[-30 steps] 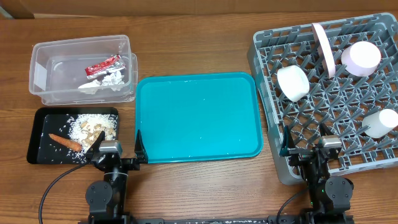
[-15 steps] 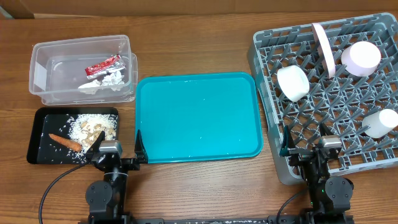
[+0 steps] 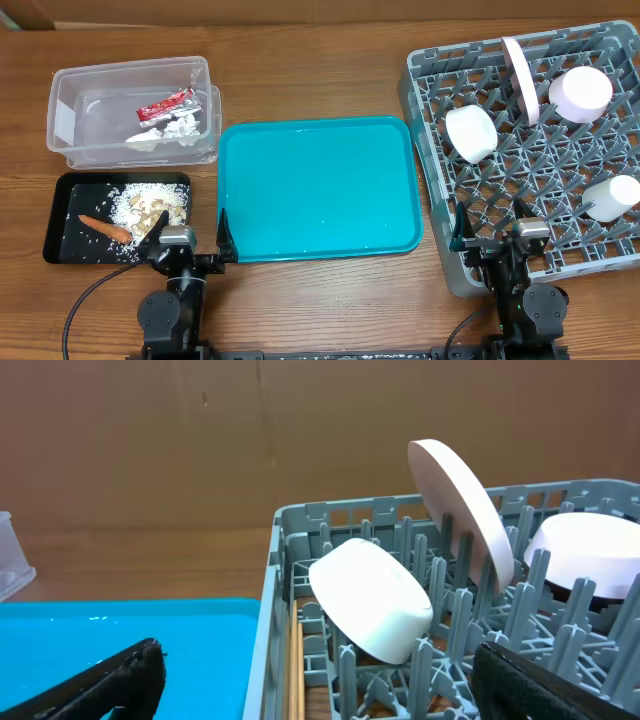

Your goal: Sort waste into correct bins and load items into the dishwasher

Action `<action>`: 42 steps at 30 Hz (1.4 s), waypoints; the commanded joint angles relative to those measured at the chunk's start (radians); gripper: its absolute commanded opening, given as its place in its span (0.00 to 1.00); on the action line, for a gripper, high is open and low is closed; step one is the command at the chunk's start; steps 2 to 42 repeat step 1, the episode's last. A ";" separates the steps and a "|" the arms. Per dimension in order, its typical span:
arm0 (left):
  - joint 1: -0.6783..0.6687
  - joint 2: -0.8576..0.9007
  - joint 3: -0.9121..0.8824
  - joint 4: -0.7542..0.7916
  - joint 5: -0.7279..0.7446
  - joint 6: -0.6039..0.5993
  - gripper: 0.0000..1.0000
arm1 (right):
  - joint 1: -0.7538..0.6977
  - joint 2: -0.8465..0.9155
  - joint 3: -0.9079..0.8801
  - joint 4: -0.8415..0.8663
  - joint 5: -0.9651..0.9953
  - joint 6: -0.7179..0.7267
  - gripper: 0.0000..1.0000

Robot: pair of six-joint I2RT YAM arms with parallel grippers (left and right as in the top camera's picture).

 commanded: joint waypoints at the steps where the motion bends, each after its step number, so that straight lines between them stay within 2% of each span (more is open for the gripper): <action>1: -0.001 -0.008 -0.005 0.001 0.014 -0.008 1.00 | -0.004 -0.012 -0.010 0.007 -0.007 -0.007 1.00; 42: -0.001 -0.008 -0.005 0.001 0.014 -0.008 1.00 | -0.004 -0.012 -0.010 0.007 -0.007 -0.007 1.00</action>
